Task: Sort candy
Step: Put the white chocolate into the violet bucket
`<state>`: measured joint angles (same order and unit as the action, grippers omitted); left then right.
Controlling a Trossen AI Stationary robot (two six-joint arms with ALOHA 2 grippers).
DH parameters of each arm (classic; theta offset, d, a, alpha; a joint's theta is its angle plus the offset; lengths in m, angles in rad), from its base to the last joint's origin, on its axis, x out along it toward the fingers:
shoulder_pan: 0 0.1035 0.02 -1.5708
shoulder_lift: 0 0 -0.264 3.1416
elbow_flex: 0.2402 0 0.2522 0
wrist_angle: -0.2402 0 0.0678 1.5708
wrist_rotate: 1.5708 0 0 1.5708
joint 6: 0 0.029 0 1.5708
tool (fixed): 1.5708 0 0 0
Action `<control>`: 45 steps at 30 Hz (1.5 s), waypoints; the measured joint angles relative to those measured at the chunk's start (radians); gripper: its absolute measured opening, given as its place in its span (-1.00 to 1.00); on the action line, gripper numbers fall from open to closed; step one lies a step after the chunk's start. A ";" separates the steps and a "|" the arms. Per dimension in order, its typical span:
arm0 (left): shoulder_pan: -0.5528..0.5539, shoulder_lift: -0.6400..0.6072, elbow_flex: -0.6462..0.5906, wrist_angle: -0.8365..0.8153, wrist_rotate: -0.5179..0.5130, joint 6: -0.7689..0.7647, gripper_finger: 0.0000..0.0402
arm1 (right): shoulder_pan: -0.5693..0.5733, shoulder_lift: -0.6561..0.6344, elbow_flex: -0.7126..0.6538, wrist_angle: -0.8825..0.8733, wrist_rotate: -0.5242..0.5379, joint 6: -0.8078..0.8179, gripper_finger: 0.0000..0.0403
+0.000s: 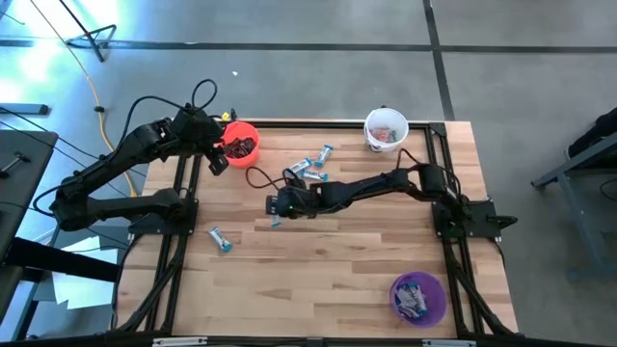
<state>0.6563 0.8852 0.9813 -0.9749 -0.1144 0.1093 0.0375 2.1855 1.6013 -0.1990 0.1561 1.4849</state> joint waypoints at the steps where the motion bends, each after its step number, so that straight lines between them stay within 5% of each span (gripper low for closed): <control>1: 0.000 0.000 0.000 -0.001 0.000 0.000 -0.24 | 0.003 -0.003 0.028 -0.035 -0.016 -0.019 -1.00; 8: 0.006 0.000 0.000 -0.008 0.007 0.018 -0.24 | 0.066 -0.010 0.325 -0.518 -0.050 -0.156 -1.00; 17: 0.006 0.000 0.000 -0.007 0.009 0.024 -0.24 | 0.159 -0.015 0.756 -1.229 0.053 -0.131 -1.00; 27: 0.006 0.000 0.000 -0.005 0.008 -0.031 -0.24 | 0.325 -0.165 0.596 -1.358 0.023 0.085 -1.00; 45: 0.006 0.000 0.000 -0.007 0.008 -0.240 -0.24 | 0.598 -0.262 0.350 -1.371 -0.270 0.299 -1.00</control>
<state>0.6623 0.8852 0.9813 -0.9816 -0.1066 -0.1307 0.6357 1.9237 1.9512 -1.5700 -0.1140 1.7841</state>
